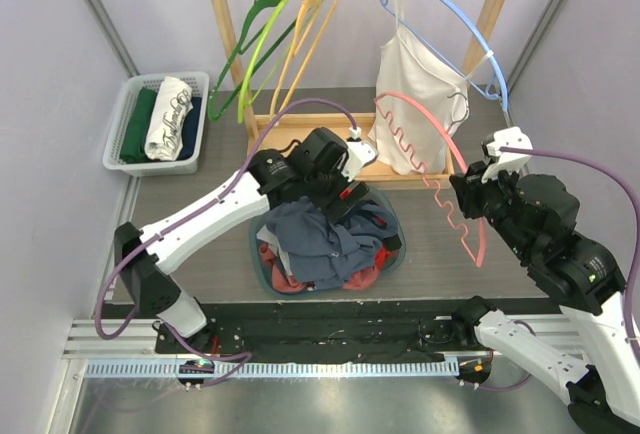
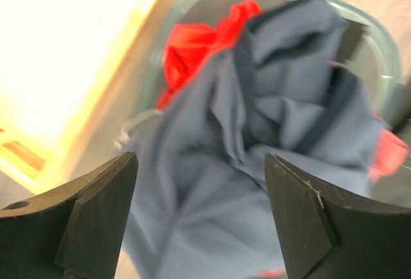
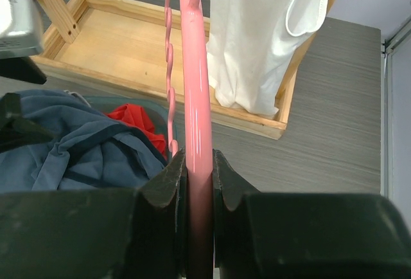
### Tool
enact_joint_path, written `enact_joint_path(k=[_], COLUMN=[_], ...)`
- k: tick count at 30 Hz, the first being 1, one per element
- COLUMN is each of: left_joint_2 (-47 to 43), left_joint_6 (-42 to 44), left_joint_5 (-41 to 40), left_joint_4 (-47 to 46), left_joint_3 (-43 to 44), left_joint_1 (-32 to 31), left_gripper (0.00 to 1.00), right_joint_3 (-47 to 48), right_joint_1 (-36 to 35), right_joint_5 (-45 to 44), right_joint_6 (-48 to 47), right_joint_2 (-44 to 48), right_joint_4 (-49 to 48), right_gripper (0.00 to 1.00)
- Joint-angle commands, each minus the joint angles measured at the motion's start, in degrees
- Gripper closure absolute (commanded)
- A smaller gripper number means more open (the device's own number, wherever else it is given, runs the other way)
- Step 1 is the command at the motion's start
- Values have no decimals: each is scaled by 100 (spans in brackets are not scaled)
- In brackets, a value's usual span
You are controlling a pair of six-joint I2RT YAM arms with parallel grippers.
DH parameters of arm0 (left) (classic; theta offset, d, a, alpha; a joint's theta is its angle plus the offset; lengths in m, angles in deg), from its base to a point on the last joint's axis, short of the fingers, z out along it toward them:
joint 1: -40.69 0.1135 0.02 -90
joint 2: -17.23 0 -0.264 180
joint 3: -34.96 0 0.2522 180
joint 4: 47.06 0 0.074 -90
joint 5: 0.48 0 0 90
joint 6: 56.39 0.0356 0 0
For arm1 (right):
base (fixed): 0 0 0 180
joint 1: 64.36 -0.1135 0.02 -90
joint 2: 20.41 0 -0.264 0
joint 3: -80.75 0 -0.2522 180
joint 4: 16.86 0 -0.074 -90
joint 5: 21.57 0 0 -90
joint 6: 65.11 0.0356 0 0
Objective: Remove the tank top from the hanger
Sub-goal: Place the tank top in the bin.
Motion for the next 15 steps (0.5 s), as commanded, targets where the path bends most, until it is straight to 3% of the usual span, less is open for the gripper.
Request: enact_joint_path(k=[1, 6, 11, 15], left_joint_2=[-460, -513, -592, -522], left_joint_6=[-905, -1705, -2400, -2988], left_joint_5=[858, 1414, 1519, 1633], left_joint_4=[584, 594, 260, 233], left_joint_3=[-153, -917, -1595, -2060], left_joint_1=[34, 79, 96, 507], left_gripper=[16, 28, 28, 29], right_joint_3=[296, 437, 578, 700], right_joint_1=[-27, -27, -27, -27], right_joint_5=[-65, -74, -92, -100], right_joint_6=[166, 210, 333, 360], right_joint_2=[35, 52, 52, 43], right_joint_4=[-310, -178, -29, 33], right_gripper=[99, 99, 99, 99])
